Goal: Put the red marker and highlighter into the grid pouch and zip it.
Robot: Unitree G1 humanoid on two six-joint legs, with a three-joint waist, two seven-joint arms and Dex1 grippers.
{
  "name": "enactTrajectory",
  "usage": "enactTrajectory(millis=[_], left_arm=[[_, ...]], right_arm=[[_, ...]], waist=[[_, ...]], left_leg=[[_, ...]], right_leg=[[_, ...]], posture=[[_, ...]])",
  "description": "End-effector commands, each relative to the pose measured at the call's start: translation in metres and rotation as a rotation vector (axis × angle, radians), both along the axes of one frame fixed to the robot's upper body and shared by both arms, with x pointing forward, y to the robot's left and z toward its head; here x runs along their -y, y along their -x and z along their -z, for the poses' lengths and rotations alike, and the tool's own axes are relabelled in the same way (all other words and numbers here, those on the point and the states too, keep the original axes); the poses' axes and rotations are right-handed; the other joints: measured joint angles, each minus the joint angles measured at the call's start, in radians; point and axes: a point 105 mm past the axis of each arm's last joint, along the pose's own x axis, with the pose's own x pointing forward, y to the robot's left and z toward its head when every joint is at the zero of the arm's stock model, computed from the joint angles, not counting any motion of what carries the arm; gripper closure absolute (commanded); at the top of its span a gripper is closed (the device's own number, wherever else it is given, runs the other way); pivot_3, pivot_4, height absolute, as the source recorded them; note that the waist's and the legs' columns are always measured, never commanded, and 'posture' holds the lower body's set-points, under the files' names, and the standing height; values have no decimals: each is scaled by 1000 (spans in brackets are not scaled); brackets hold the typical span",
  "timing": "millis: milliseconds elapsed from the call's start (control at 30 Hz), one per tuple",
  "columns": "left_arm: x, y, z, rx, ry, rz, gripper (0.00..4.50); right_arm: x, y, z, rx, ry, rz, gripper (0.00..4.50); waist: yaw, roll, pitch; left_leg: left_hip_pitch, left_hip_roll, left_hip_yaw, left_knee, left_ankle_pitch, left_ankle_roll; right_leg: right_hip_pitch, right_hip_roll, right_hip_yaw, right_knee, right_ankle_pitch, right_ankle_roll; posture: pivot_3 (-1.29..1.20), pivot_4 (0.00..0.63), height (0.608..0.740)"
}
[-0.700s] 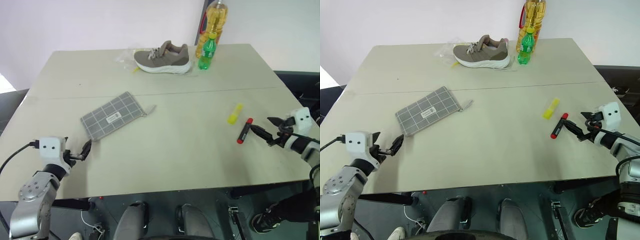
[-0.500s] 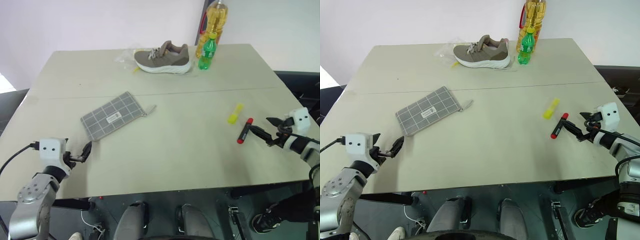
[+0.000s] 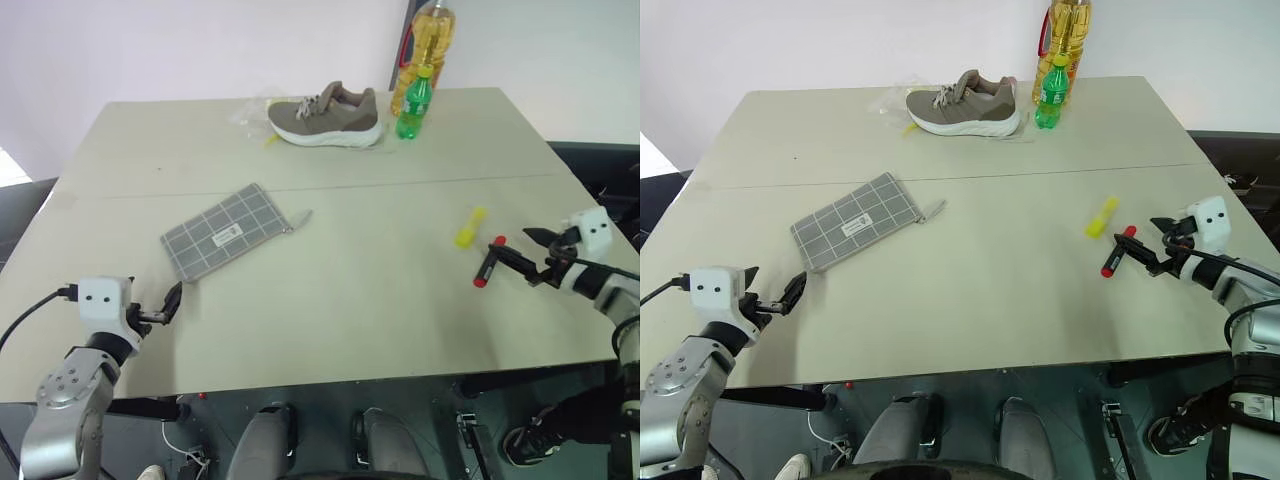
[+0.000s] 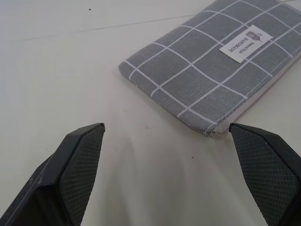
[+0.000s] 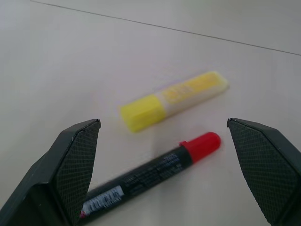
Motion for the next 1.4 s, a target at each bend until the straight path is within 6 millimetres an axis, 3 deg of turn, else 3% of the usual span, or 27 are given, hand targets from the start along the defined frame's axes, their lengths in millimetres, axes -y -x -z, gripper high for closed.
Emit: enactTrajectory(millis=[33, 300, 433, 533, 767, 967, 1100, 1400], left_arm=[[-5, 3, -11, 53, -40, -22, 0], [-5, -3, -11, 45, -125, 18, 0], [-20, -6, -9, 7, -354, 3, 0], [-31, -10, -8, -9, -487, -13, 0], [-40, -17, -5, -28, -572, 2, 0], [-39, -29, 4, -42, -612, 50, 0], [-39, -38, 11, -68, -686, 102, 0], [-31, -56, 14, -67, -702, 149, 0]], right_arm=[[-15, -5, -15, 60, -10, -52, 7], [-71, -18, -36, 135, -14, -208, 7], [-145, -30, -25, 118, 74, -351, 7], [-183, -43, -16, 111, 122, -374, 840], [-254, -64, -12, 106, 52, -418, 4424], [-296, -87, 6, 86, 110, -346, 4471], [-315, -97, 6, 115, 147, -317, 4471], [-354, -94, 15, 92, 159, -385, 4471]], waist=[[0, 0, 0], [-1, 0, 0], [-5, -1, -1], [-7, -1, -1], [-3, -2, -2], [-10, -2, -3], [-12, -1, -3], [-28, 1, -4]], left_leg=[[0, 0, 0, 0, 0, 0], [0, 0, 0, 0, 0, 0], [0, 0, 0, -1, 0, 0], [0, 1, 0, -1, 0, 0], [-1, -1, 0, -1, 0, 0], [-1, -1, 0, -4, 0, -1], [-1, -2, 0, -4, 0, -1], [2, -2, 0, -6, 0, -2]], right_leg=[[0, 0, 0, 0, 0, 0], [0, 0, 0, 0, 0, 0], [-2, 0, 0, 1, 0, 0], [-3, 0, 0, 2, 0, 0], [-7, -3, 0, 2, 0, 0], [-10, -3, 0, 4, 1, 0], [-10, -3, 0, 5, 2, 2], [-10, -2, 0, 10, 3, 4]], posture=[[0, 150, 731], [0, 150, 731], [0, 150, 731], [0, 150, 731], [0, 150, 731], [0, 150, 731], [0, 150, 731], [0, 150, 731]])
